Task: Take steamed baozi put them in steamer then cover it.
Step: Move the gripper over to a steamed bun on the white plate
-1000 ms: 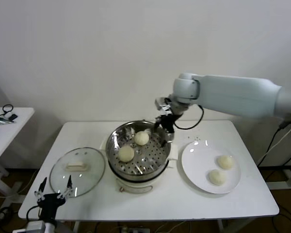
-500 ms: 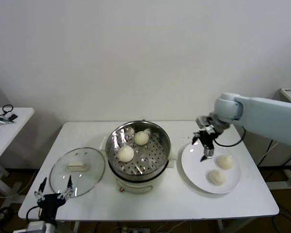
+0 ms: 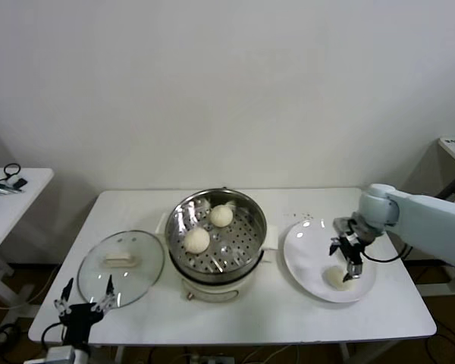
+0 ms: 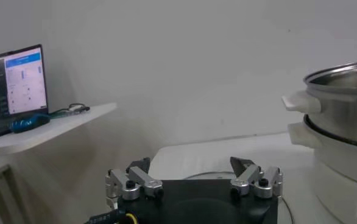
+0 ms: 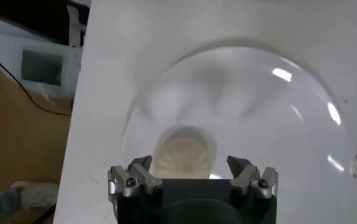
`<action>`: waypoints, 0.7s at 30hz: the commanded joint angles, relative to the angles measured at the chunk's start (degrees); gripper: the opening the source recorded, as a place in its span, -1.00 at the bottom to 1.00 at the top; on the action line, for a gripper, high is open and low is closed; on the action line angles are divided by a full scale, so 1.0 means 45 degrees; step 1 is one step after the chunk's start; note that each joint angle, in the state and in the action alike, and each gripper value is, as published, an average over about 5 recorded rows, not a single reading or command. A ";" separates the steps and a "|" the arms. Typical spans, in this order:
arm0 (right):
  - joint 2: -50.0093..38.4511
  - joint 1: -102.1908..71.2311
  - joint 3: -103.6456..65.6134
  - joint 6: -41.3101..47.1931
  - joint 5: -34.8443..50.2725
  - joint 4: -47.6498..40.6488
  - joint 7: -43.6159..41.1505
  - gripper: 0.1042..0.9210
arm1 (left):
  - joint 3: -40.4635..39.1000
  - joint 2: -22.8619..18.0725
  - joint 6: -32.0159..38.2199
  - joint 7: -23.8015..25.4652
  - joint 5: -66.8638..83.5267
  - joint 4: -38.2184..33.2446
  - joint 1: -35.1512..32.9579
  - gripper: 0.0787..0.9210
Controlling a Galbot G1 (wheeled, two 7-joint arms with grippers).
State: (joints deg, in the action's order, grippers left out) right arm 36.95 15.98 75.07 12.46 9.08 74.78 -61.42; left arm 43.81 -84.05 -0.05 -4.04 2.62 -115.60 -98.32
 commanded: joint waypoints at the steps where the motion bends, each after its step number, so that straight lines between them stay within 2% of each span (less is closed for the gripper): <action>1: 0.0059 -0.1514 -0.1074 -0.0071 -0.0862 -0.0753 -0.0015 0.76 | 0.0002 -0.0023 0.0010 -0.0007 -0.0136 0.0055 -0.0008 0.77; 13: 0.0485 -0.1553 -0.1117 -0.0163 -0.0888 -0.1074 -0.0036 0.73 | -0.0009 -0.0005 0.0137 0.0060 -0.0271 0.0132 -0.0080 0.77; 21: 0.0465 -0.1346 -0.1072 -0.0318 -0.0887 -0.1063 -0.0088 0.41 | 0.0001 -0.0012 0.0129 0.0055 -0.0281 0.0106 -0.0095 0.77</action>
State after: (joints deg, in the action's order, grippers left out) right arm 38.82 10.47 70.94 11.37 5.66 70.54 -61.70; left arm 43.81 -84.09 0.54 -3.78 1.46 -115.06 -98.70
